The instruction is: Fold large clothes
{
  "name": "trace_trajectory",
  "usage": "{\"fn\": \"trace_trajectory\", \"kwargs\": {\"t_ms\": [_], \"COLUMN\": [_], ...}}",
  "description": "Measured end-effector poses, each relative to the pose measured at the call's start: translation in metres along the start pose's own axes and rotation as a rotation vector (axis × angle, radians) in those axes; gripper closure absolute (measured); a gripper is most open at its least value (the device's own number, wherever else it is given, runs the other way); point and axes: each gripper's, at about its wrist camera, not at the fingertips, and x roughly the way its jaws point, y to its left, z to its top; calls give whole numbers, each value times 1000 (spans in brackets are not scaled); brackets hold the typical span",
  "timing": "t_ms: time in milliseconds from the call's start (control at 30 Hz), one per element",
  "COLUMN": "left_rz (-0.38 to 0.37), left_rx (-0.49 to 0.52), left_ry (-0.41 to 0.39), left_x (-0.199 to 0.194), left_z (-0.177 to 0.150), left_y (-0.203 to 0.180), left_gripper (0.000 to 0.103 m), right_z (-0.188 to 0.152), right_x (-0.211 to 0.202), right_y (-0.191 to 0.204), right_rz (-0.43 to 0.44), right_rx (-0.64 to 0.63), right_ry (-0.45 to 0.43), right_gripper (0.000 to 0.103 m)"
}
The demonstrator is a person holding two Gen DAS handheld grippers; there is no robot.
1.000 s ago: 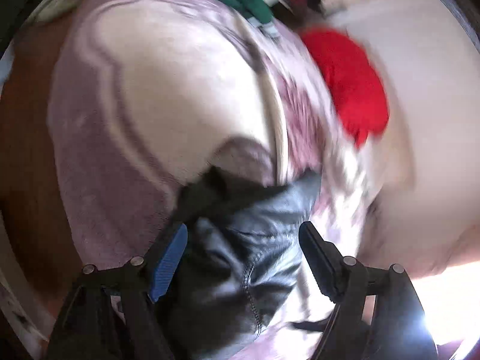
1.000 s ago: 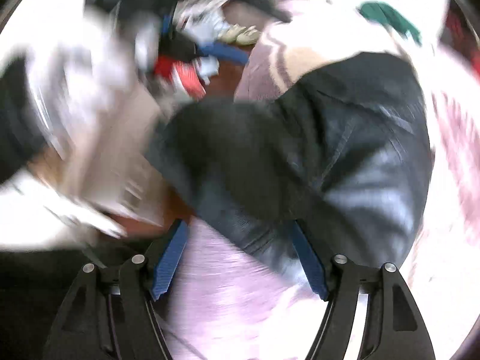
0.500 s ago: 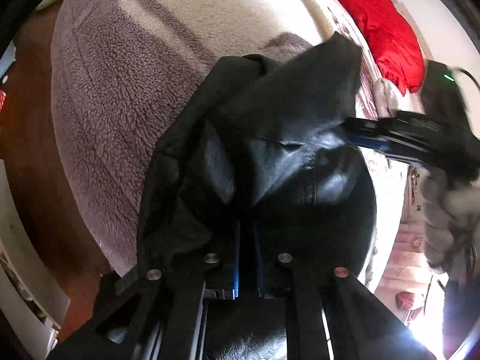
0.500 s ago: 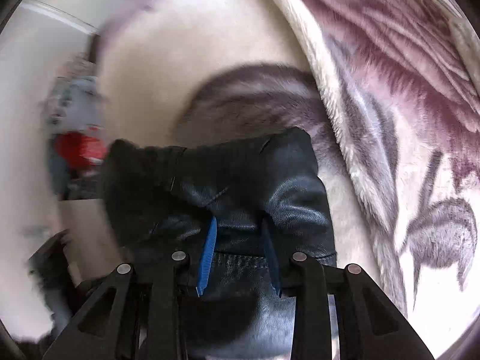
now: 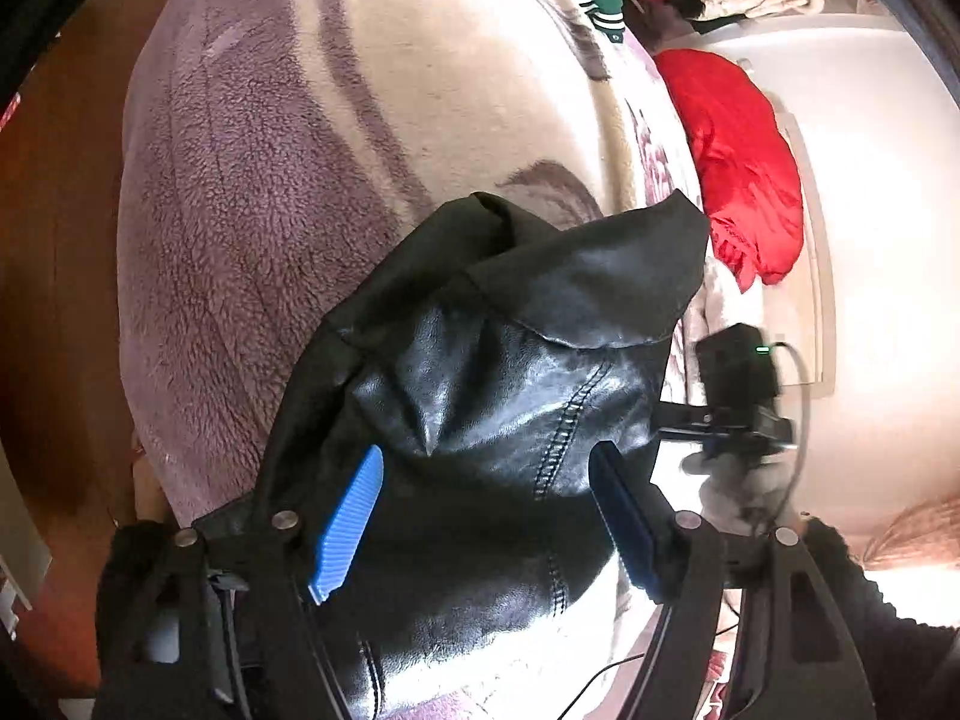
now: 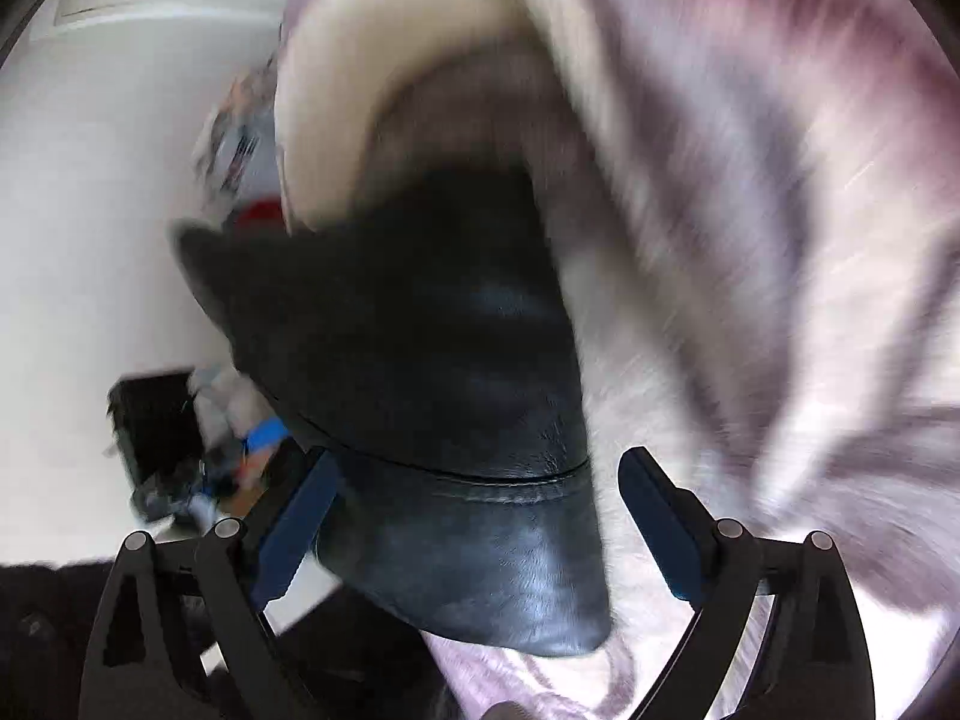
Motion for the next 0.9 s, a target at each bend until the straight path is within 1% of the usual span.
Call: {"fn": "trace_trajectory", "kwargs": {"t_ms": [33, 67, 100, 133, 167, 200, 233, 267, 300, 333, 367, 433, 500, 567, 600, 667, 700, 733, 767, 800, 833, 867, 900], "left_rz": [5, 9, 9, 13, 19, 20, 17, 21, 25, 25, 27, 51, 41, 22, 21, 19, 28, 42, 46, 42, 43, 50, 51], "left_rx": [2, 5, 5, 6, 6, 5, 5, 9, 11, 17, 23, 62, 86, 112, 126, 168, 180, 185, 178, 170, 164, 160, 159], "left_ry": [0, -2, -6, -10, -13, -19, -25, -33, -39, -50, -60, -99, -123, -142, -144, -135, -123, -105, -79, -64, -40, -18, -5], "left_x": [1, 1, 8, 8, 18, 19, 18, 17, 18, 16, 17, 12, 13, 11, 12, 23, 28, 41, 57, 68, 83, 96, 104], "left_z": [0, -1, -3, -2, -2, -1, -1, 1, 5, 7, 9, 16, 25, 30, 32, 33, 30, 31, 29, 28, 26, 24, 23], "left_y": [-4, -5, -11, -13, -21, -22, -21, -24, -25, -30, -34, -49, -61, -77, -83, -95, -98, -101, -104, -106, -108, -110, -113], "left_gripper": [34, 34, 34, 34, 34, 34, 34, 34, 34, 34, 34, 34, 34, 34, 34, 34, 34, 34, 34, 34, 34, 34, 34], "right_z": [2, 5, 8, 13, 16, 17, 15, 11, 4, -4, -13, -36, -58, -88, -109, -141, -155, -167, -173, -173, -175, -181, -188], "right_x": [14, 26, 34, 46, 51, 54, 52, 49, 42, 35, 29, 17, 1, -21, -34, -45, -44, -39, -30, -17, -4, 2, 2], "right_y": [-10, -14, -14, -13, -12, -8, -4, -3, -1, -2, -5, -4, 3, 4, 0, -14, -25, -36, -47, -59, -72, -82, -89], "right_rz": [88, 142, 172, 195, 193, 184, 173, 159, 140, 136, 135, 153, 168, 205, 226, 278, 279, 235, 202, 176, 166, 192, 224], "right_rx": [3, 1, -9, -16, -25, -33, -25, -15, 7, 70, 139, 246, 265, 304, 345, 432, 486, 562, 621, 669, 717, 748, 754], "right_ry": [36, 55, 64, 70, 60, 42, 0, -42, -92, -140, -186, -307, -429, -598, -712, -863, -916, -938, -908, -821, -716, -662, -641], "right_gripper": [3, 1, 0, 0, 0, 0, 1, 18, 26, 37, 42, 48, 51, 52, 52, 53, 52, 43, 32, 28, 25, 25, 24]}}
